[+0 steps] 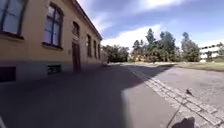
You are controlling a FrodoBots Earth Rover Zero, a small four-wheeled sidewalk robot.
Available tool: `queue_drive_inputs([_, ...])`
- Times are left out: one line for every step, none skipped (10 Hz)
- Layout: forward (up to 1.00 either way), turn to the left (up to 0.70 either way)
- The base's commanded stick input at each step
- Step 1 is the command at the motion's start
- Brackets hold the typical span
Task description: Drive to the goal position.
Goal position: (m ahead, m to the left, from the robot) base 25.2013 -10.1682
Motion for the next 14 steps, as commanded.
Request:
queue_drive_inputs([0.7,-0.02])
queue_drive_inputs([0.7,0.0])
queue_drive_inputs([0.7,0.0])
queue_drive_inputs([0.7,0.0])
queue_drive_inputs([0.7,0.0])
queue_drive_inputs([0.7,0.0])
queue_drive_inputs([0.7,0.0])
queue_drive_inputs([0.7,0.0])
queue_drive_inputs([0.7,0.0])
queue_drive_inputs([0.7,0.0])
queue_drive_inputs([0.7,0.0])
queue_drive_inputs([0.7,0.0])
queue_drive_inputs([0.7,0.0])
queue_drive_inputs([0.7,0.0])
